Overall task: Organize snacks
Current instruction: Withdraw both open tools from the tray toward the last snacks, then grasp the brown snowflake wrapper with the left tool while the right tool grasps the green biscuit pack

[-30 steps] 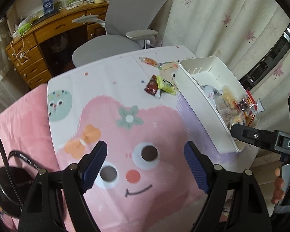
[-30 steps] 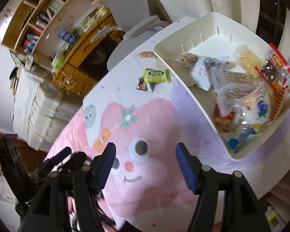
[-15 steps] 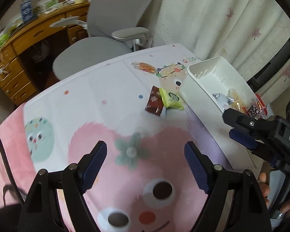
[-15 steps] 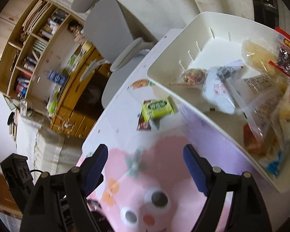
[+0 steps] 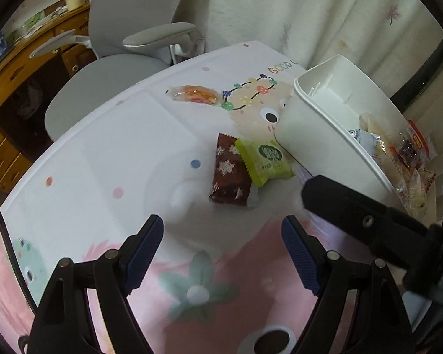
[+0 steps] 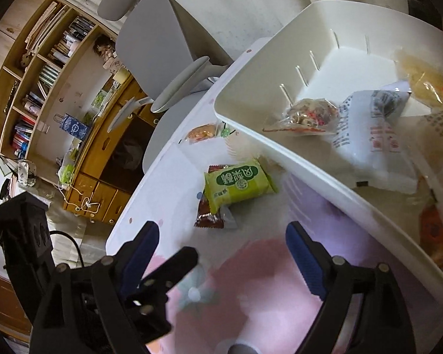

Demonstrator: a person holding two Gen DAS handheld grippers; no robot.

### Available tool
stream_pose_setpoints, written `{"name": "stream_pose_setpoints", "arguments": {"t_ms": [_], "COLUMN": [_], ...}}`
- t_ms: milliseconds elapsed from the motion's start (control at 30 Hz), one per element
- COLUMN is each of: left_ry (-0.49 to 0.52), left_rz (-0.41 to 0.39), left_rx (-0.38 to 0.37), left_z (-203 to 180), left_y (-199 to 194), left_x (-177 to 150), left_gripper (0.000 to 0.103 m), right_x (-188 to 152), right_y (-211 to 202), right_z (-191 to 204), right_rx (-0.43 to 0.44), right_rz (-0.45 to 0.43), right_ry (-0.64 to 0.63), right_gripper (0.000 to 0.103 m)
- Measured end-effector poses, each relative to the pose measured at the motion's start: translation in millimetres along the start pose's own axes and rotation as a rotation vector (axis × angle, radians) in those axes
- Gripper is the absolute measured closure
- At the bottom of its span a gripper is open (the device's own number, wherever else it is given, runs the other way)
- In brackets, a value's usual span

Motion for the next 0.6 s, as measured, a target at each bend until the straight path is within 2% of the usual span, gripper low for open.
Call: {"name": "stream_pose_setpoints", "arguments": {"t_ms": [167, 300, 600], "left_ry": [0.028, 0.071, 0.111], "left_rz": [-0.043, -0.084, -0.121], "left_rx": [-0.014, 0.013, -0.002], "left_z": [-6.6, -10.0, -13.5], "left_y": [14.4, 19.0, 28.8], "left_x": [6.6, 13.2, 23.5], "left_gripper": [0.022, 0.023, 0.032], "right_x": [4.1, 5.1, 10.0], "right_y": [11.8, 18.4, 28.5], "right_z": [-0.9, -0.8, -7.7], "right_rx": [-0.01, -0.023, -0.081], "right_rz": [-0.012, -0.013, -0.024], "right_ry": [-0.002, -0.011, -0.024], "right_gripper": [0.014, 0.014, 0.014]}}
Point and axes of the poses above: each gripper's, at about its wrist camera, not at the fingertips, and y roughly the way its jaws point, z to its left, x to its top, the point moved 9 cm from there along y, roughly the way its jaws point, and after that the axes turned 1 degree about y, right-handed, at the moved point
